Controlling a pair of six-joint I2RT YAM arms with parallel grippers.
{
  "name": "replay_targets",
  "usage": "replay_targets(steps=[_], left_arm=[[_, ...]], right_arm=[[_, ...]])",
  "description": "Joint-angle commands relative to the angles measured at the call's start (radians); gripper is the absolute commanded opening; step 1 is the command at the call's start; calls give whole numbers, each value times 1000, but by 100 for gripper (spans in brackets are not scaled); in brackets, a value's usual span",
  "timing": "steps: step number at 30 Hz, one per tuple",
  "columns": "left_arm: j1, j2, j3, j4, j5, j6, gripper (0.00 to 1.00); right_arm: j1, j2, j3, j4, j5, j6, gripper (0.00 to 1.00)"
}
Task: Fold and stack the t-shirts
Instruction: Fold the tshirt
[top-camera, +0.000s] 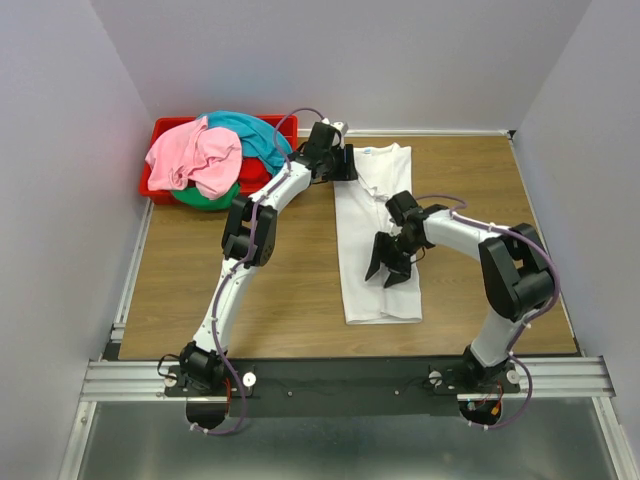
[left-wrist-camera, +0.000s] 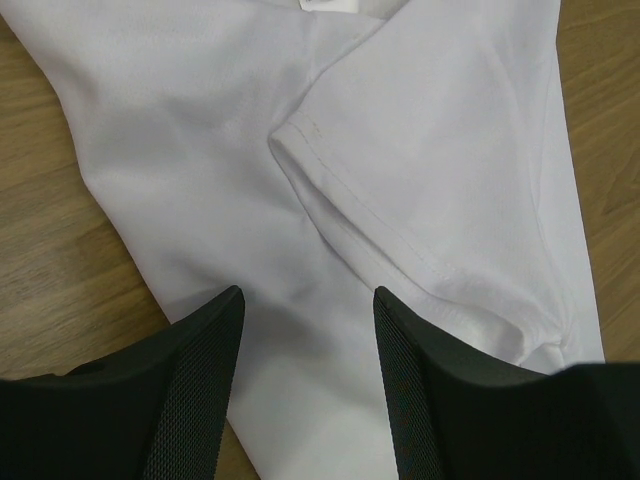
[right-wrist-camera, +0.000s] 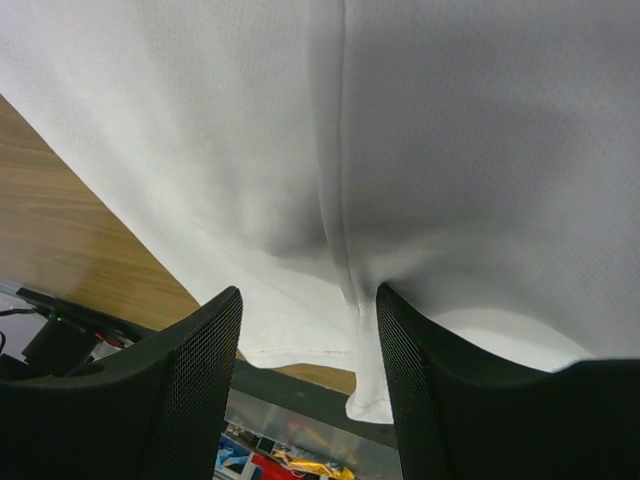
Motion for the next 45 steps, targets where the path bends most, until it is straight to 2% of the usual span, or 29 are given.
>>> replay_targets(steps=[1, 9, 12, 13, 15, 16, 17, 22, 27, 36, 45], left_arm=[[7, -20, 27, 32, 28, 34, 63], [7, -170, 24, 45, 22, 78, 66], [1, -282, -46, 17, 11, 122, 67], [-4, -369, -92, 12, 4, 136, 66], [-30, -469, -282, 12, -29, 164, 67], [-42, -571, -356, 14, -39, 181, 66], [-54, -621, -501, 14, -49, 185, 66], [-146, -905, -960, 20, -52, 149, 66], [-226, -1046, -1198, 12, 14, 87, 66], [-312, -1092, -1349, -24, 83, 3, 66], [-395, -1068, -1384, -15, 100, -63, 66]], right_arm=[[8, -63, -23, -24, -7, 16, 64], [8, -161, 57, -190, 107, -37, 66], [8, -208, 34, -266, 186, -34, 67], [5, -219, 31, -280, 209, -36, 67], [-3, -251, 16, -331, 268, -43, 68], [-6, -267, 2, -354, 283, -40, 69], [-15, -281, -16, -361, 294, -40, 69], [-79, -376, -119, -368, 291, -28, 70], [-92, -364, -165, -360, 262, -42, 69], [-95, -344, -236, -317, 233, -59, 62], [-95, -314, -282, -270, 202, -79, 54]])
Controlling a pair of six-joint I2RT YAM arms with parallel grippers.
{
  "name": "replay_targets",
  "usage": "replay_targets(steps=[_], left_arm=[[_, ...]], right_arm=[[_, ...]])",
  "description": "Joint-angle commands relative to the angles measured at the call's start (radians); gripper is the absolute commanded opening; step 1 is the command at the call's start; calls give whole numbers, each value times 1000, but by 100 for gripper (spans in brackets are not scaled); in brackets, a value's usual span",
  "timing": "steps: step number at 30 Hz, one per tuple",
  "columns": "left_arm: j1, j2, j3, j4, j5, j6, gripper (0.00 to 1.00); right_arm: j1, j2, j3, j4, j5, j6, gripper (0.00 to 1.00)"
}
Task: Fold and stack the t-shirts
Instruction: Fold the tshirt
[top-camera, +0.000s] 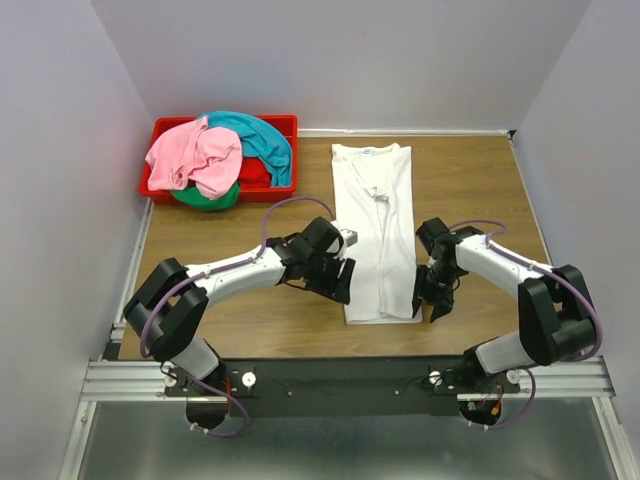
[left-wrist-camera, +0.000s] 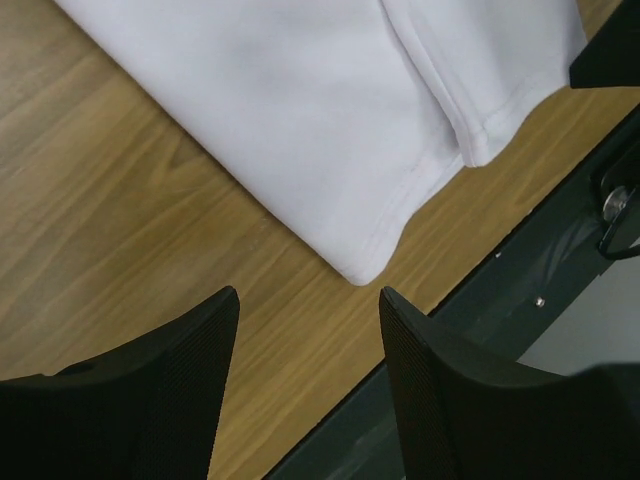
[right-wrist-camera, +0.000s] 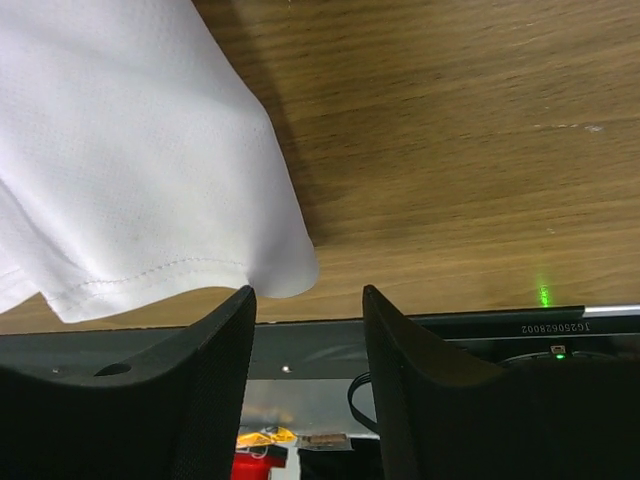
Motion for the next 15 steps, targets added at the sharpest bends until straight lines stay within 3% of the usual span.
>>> replay_targets(steps=[1, 15], left_arm=[[-30, 8, -6, 11, 34, -41, 66], [-63, 60, -43, 14, 11, -93, 67]], right_arm=[[-4, 22, -16, 42, -13, -16, 53], [-3, 76, -41, 123, -39, -37, 20]])
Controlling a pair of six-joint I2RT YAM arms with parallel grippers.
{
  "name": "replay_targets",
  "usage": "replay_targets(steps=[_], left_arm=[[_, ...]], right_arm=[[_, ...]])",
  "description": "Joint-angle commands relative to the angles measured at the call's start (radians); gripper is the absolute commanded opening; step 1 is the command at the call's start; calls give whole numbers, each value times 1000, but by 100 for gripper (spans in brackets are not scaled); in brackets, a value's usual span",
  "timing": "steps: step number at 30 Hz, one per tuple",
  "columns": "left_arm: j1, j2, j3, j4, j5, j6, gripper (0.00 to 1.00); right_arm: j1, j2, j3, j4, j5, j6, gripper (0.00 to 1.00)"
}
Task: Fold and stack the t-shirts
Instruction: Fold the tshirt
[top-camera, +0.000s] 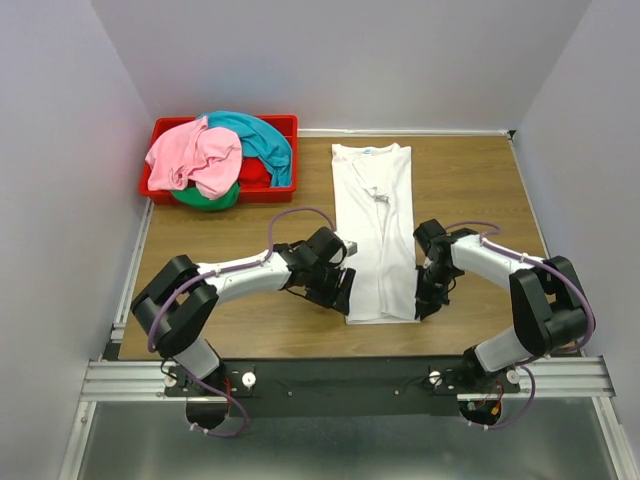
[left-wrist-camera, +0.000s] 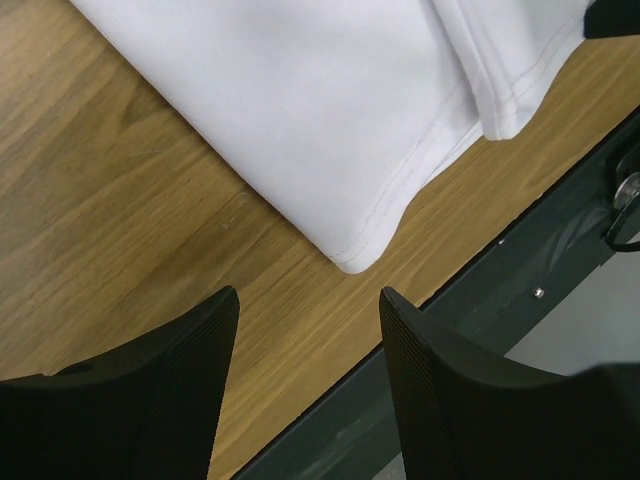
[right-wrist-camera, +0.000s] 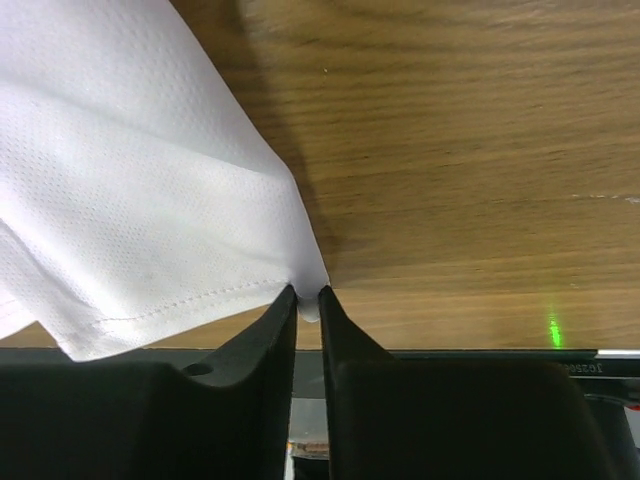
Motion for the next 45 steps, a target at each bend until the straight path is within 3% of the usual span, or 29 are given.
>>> replay_targets(steps=[1, 26, 29, 33, 39, 43, 45], left_arm=[[-14, 37, -13, 13, 8, -20, 66], [-72, 158, 58, 13, 11, -34, 66], [-75, 167, 59, 10, 9, -36, 62], [-81, 184, 70, 1, 6, -33, 56], [-90, 206, 71, -7, 5, -29, 29], [-92, 200, 74, -21, -9, -28, 0], [-92, 192, 84, -39, -34, -26, 0]], right_arm=[[-4, 11, -15, 37, -19, -14, 18], [-3, -11, -23, 53, -29, -17, 14], [-4, -14, -23, 56, -30, -17, 14], [-3, -18, -24, 57, -32, -19, 14], [-4, -26, -21, 56, -32, -17, 13], [-3, -44, -11, 56, -27, -17, 11], [-3, -55, -5, 47, -25, -16, 6]])
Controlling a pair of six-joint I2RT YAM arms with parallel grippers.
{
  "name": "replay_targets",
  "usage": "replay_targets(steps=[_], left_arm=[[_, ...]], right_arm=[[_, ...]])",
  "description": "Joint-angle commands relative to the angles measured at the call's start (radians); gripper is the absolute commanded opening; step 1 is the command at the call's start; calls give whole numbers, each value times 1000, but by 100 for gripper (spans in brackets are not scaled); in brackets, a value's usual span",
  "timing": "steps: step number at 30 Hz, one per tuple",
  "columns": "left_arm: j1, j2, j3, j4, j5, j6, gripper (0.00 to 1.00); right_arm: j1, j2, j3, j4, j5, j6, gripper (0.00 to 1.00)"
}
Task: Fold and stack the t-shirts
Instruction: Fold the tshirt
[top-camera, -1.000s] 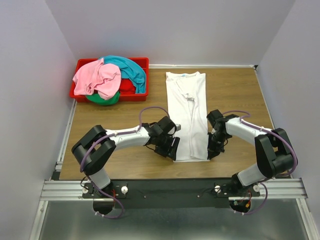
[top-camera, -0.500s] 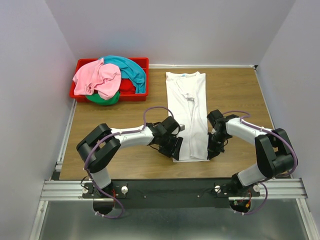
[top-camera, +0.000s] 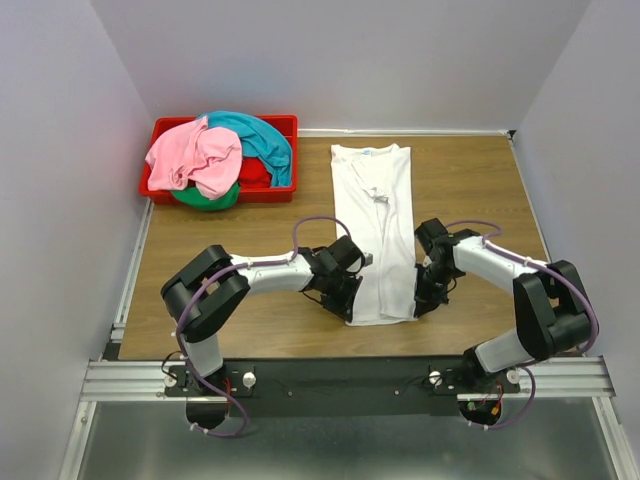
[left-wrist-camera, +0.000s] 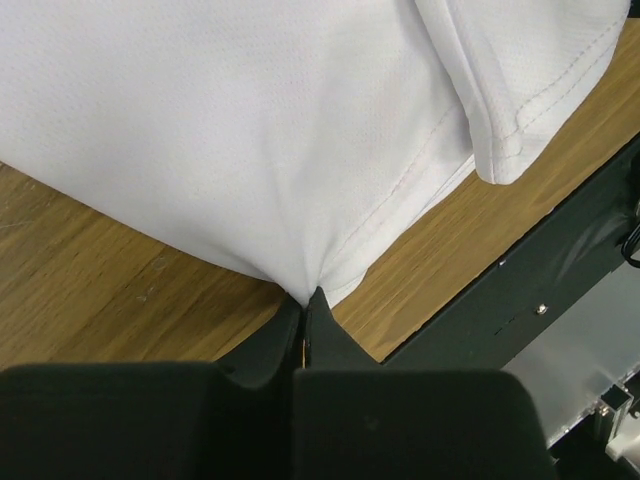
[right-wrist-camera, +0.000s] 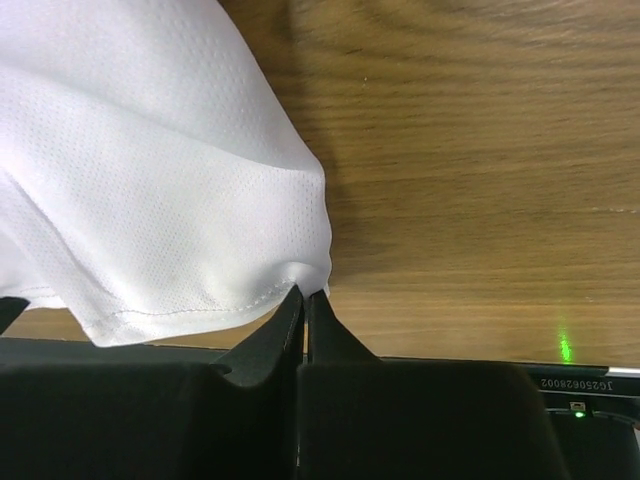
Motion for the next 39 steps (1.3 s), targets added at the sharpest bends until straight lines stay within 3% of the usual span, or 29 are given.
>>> replay_targets(steps=[1, 12, 25, 39], left_arm=[[-11, 1, 14, -70, -61, 14, 0], [5, -4, 261, -208, -182, 42, 0], [132, 11, 369, -211, -221, 52, 0], [269, 175, 582, -196, -175, 131, 0]], right_arm=[[-3, -49, 9, 7, 0, -1, 4], [-4, -89, 138, -53, 29, 45, 2], [-6, -20, 310, -43, 162, 107, 2], [-16, 245, 595, 3, 331, 65, 2]])
